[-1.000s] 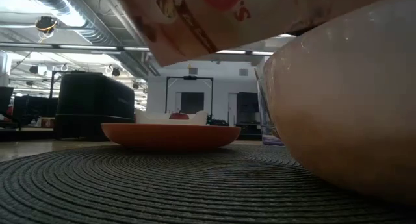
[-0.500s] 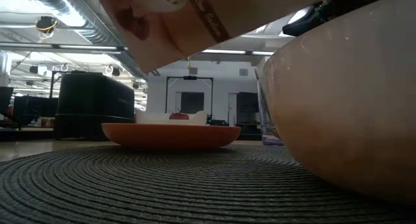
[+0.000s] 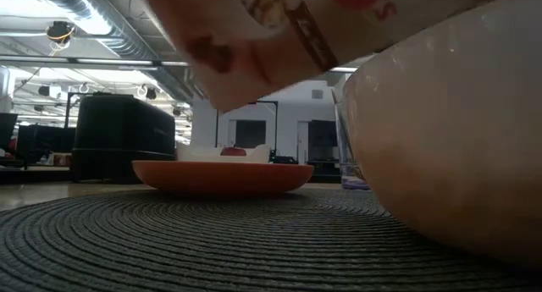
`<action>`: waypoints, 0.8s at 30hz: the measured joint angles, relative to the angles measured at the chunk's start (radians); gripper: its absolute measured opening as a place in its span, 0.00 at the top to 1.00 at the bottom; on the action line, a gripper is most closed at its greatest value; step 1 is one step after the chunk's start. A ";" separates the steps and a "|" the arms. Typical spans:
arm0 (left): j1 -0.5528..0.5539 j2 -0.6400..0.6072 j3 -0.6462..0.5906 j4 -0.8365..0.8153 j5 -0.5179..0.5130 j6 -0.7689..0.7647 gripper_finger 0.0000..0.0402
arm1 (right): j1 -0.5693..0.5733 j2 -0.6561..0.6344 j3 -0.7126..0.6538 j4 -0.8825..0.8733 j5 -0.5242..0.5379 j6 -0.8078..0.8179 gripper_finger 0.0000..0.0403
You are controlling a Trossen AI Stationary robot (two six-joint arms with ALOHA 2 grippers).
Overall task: Arrange a breakfast setting
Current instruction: Pour the cereal into the pink bowl
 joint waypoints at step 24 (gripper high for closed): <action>-0.007 -0.033 -0.012 -0.185 -0.467 -0.532 0.96 | 0.000 -0.231 0.000 -0.102 0.090 -0.004 0.84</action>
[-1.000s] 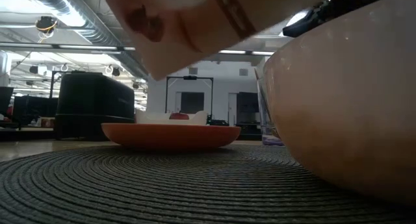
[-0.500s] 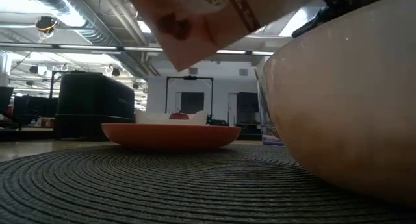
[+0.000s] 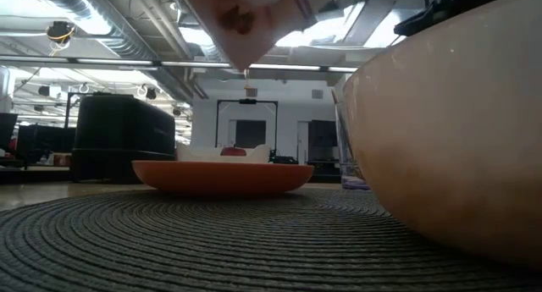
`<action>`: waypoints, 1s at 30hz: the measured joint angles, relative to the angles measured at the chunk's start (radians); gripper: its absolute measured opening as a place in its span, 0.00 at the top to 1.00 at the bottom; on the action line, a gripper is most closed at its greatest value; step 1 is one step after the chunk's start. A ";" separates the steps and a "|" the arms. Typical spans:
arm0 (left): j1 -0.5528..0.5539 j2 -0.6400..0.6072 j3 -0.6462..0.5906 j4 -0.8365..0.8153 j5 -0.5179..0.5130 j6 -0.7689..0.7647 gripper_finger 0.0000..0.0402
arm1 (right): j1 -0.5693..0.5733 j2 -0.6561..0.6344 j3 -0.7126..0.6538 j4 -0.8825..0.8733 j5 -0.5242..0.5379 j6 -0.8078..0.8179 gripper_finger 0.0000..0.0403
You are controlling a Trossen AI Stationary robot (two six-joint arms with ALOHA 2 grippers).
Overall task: Arrange a breakfast setting
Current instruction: Pour the cereal into the pink bowl
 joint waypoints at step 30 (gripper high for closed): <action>0.021 -0.074 -0.115 1.067 0.567 0.930 1.00 | 0.000 -0.013 0.000 -0.011 -0.034 -0.006 0.84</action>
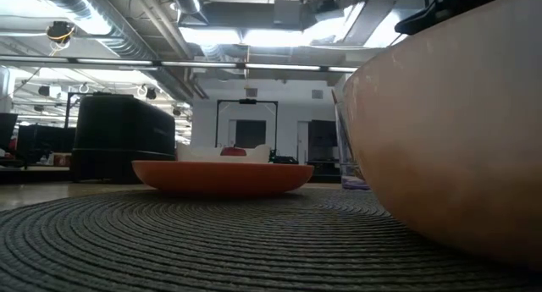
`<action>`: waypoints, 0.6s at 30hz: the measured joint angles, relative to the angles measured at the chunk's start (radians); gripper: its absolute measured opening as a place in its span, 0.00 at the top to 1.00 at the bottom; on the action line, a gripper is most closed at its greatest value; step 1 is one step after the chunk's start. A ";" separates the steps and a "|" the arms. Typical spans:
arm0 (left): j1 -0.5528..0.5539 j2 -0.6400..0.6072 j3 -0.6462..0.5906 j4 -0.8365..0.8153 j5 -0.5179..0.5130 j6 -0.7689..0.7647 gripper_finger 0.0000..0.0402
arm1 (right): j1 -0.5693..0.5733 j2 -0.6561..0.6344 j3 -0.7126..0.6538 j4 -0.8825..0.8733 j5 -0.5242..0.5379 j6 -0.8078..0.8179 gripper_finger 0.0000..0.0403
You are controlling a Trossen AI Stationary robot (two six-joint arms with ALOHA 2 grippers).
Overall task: Arrange a breakfast setting
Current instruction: Pour the cereal into the pink bowl
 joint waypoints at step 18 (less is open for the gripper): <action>0.590 -0.203 -0.168 0.279 0.765 0.127 1.00 | 0.000 -0.017 0.000 -0.049 0.028 -0.017 0.84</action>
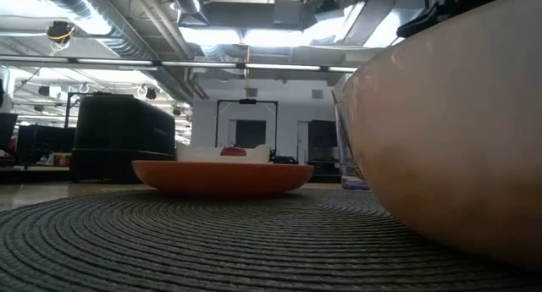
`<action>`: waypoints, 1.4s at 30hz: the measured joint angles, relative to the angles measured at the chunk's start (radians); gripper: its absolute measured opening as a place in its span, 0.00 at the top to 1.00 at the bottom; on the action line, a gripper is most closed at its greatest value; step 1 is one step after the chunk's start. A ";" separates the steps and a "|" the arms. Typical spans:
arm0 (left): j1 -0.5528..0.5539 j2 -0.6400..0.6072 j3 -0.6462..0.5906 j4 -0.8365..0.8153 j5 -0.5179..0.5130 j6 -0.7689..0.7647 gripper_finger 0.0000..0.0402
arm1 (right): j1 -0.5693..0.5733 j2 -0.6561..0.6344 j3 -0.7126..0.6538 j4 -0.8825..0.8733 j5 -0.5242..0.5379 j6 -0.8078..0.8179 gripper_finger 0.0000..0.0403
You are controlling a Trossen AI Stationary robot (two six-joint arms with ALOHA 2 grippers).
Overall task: Arrange a breakfast setting
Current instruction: Pour the cereal into the pink bowl
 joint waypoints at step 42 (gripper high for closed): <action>0.565 0.103 -0.430 0.648 0.559 -0.107 1.00 | 0.000 0.233 0.407 0.002 -0.489 0.162 0.04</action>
